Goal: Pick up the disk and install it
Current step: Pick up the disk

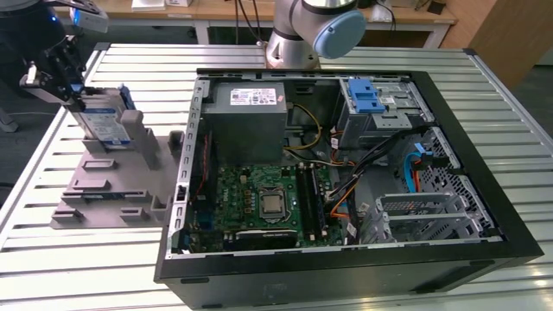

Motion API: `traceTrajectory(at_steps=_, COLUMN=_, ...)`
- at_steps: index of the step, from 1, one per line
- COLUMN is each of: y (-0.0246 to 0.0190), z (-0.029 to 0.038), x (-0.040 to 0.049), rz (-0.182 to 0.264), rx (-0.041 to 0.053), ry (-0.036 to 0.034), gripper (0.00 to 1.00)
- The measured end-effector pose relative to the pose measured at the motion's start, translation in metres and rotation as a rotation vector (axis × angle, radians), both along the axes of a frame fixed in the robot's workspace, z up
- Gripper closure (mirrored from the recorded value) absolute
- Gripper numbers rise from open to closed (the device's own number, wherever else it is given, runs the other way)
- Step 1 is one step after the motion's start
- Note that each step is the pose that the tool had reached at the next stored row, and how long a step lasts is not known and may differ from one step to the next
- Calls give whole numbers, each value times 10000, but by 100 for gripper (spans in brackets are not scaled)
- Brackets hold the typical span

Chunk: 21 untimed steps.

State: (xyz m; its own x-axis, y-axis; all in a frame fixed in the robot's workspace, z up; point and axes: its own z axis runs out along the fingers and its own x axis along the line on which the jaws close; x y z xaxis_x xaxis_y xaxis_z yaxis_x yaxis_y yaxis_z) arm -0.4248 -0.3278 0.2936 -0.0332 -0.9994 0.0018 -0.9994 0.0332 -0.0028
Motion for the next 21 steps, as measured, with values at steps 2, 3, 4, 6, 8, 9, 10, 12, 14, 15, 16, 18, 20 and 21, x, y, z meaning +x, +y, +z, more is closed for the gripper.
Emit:
traceTrajectory(at_steps=2, y=0, z=8, x=0, rz=0, rx=0, ry=-1, gripper=64)
traceTrajectory(at_steps=3, y=0, z=12, x=0, rz=0, rx=0, ry=0, gripper=64)
traceTrajectory(at_steps=4, y=0, z=14, x=0, rz=0, rx=0, ry=1, gripper=64)
traceTrajectory(at_steps=6, y=0, z=15, x=0, rz=0, rx=0, ry=0, gripper=64)
traceTrajectory(at_steps=8, y=0, z=20, x=0, rz=0, rx=-2, ry=3, gripper=64)
traceTrajectory(at_steps=9, y=0, z=27, x=0, rz=0, rx=-3, ry=6, gripper=64)
traceTrajectory(at_steps=10, y=0, z=32, x=0, rz=0, rx=-2, ry=3, gripper=64)
traceTrajectory(at_steps=12, y=0, z=47, x=0, rz=0, rx=-1, ry=2, gripper=64)
traceTrajectory(at_steps=14, y=0, z=64, x=0, rz=0, rx=-1, ry=2, gripper=64)
traceTrajectory(at_steps=15, y=0, z=72, x=0, rz=0, rx=-1, ry=1, gripper=64)
traceTrajectory(at_steps=16, y=0, z=81, x=0, rz=0, rx=-1, ry=1, gripper=64)
traceTrajectory(at_steps=18, y=0, z=99, x=0, rz=0, rx=-1, ry=2, gripper=64)
traceTrajectory(at_steps=20, y=0, z=116, x=0, rz=0, rx=-1, ry=1, gripper=64)
traceTrajectory(at_steps=21, y=0, z=124, x=0, rz=0, rx=0, ry=0, gripper=64)
